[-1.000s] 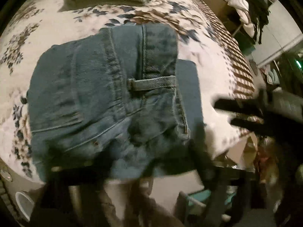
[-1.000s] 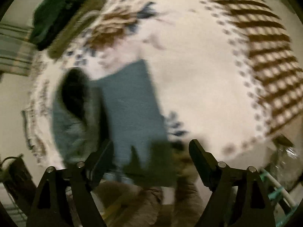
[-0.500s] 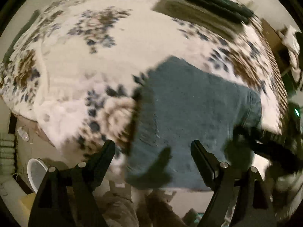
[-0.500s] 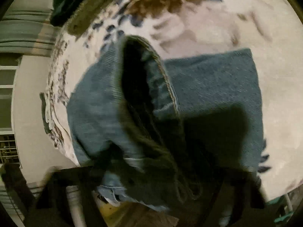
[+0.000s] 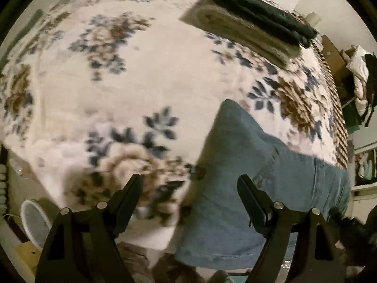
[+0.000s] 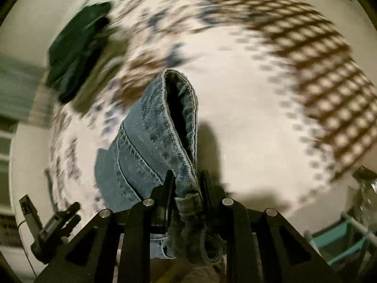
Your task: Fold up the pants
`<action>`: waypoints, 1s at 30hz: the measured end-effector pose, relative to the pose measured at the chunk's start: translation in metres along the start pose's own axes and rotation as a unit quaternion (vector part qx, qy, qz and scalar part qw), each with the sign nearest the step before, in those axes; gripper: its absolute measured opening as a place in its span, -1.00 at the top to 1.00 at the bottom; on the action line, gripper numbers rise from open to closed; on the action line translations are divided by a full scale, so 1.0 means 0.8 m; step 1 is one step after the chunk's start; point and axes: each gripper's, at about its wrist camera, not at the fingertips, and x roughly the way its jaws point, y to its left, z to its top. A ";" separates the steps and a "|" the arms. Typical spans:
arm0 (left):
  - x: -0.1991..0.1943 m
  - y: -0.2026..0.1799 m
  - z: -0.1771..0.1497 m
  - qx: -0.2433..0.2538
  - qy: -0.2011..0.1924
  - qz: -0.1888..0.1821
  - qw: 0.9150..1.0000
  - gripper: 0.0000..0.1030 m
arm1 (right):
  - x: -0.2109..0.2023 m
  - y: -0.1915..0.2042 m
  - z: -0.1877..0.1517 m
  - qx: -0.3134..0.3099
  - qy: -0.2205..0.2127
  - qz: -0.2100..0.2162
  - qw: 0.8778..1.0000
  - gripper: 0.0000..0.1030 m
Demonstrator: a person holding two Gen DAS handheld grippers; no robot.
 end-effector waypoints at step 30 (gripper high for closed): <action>0.103 -0.074 0.028 0.084 0.058 0.005 0.995 -0.81 | 0.100 0.007 0.062 -0.042 0.058 -0.017 0.997 -0.20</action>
